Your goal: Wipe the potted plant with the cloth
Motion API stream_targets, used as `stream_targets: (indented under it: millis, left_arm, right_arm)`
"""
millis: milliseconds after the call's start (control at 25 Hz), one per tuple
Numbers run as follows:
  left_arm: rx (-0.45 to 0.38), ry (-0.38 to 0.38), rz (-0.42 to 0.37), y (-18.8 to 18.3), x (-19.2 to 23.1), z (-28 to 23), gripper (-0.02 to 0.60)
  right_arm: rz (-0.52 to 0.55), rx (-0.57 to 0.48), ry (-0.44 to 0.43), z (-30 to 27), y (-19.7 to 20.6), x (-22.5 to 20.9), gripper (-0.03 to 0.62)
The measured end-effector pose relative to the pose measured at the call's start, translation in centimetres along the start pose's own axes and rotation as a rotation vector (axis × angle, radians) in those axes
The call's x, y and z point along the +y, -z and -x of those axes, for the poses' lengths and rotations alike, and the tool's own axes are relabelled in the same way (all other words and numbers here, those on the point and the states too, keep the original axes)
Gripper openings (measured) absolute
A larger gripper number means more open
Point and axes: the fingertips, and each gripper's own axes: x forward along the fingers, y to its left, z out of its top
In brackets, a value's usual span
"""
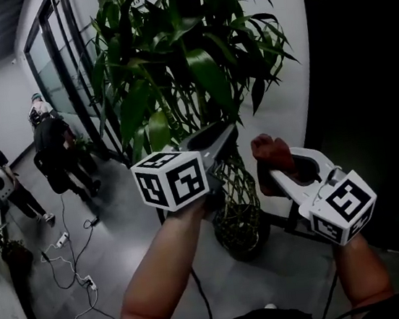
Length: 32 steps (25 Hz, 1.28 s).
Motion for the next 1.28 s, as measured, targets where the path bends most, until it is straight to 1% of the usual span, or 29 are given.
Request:
stream_targets:
  millis: [120, 160, 280, 400, 480, 560, 600, 640, 680, 720, 800, 840, 1040, 1120, 1280]
  left_arm:
    - [-0.007, -0.047, 0.007, -0.3, 1.2, -1.5, 0.140]
    - [-0.011, -0.054, 0.018, -0.3, 1.5, -1.9, 0.151]
    - [-0.030, -0.064, 0.056, -0.6, 1.8, -2.7, 0.152]
    - [-0.044, -0.083, 0.078, -0.9, 2.3, -3.5, 0.152]
    - [-0.051, -0.074, 0.115, -0.8, 2.4, -3.9, 0.152]
    - [-0.056, -0.043, 0.163, -0.6, 2.3, -4.2, 0.151]
    - [-0.061, -0.032, 0.173, -0.6, 2.3, -4.2, 0.127]
    - [-0.067, -0.028, 0.170, -0.8, 2.4, -4.2, 0.061]
    - [-0.072, -0.033, 0.153, -1.1, 2.7, -4.1, 0.034]
    - [-0.069, -0.046, 0.127, -1.2, 3.1, -3.9, 0.026]
    - [-0.044, -0.071, 0.080, -0.7, 3.7, -3.4, 0.020]
    - [-0.028, -0.074, 0.070, -0.3, 4.0, -3.0, 0.018]
    - [0.022, -0.048, 0.048, 1.0, 4.4, -0.9, 0.018]
    - [0.033, -0.037, 0.047, 1.6, 4.4, -0.2, 0.018]
    - [0.054, -0.019, 0.067, 2.6, 5.2, 0.7, 0.018]
  right_arm:
    - [-0.002, -0.024, -0.039, -0.3, 0.1, -1.8, 0.071]
    - [-0.002, -0.031, -0.054, -0.5, 0.2, -2.3, 0.071]
    - [0.000, -0.049, -0.098, -0.9, 0.4, -3.2, 0.071]
    - [-0.001, -0.070, -0.128, -1.2, 0.3, -3.9, 0.071]
    - [0.003, -0.075, -0.143, -1.3, 0.1, -4.2, 0.071]
    - [0.008, -0.082, -0.158, -1.6, -0.2, -4.2, 0.071]
    - [0.009, -0.088, -0.165, -1.8, -0.5, -4.1, 0.071]
    - [0.009, -0.095, -0.171, -1.9, -0.8, -4.1, 0.071]
    - [0.008, -0.104, -0.174, -2.1, -1.3, -4.1, 0.071]
    - [0.004, -0.114, -0.175, -2.3, -1.9, -4.1, 0.071]
    - [-0.002, -0.130, -0.177, -2.9, -3.1, -4.1, 0.071]
    - [-0.003, -0.136, -0.177, -3.4, -3.6, -4.1, 0.071]
    - [0.020, -0.146, -0.159, -7.1, -5.9, -3.5, 0.071]
    - [0.029, -0.155, -0.142, -8.7, -7.1, -3.9, 0.071]
    - [-0.012, -0.187, -0.125, -12.3, -10.3, -5.2, 0.071]
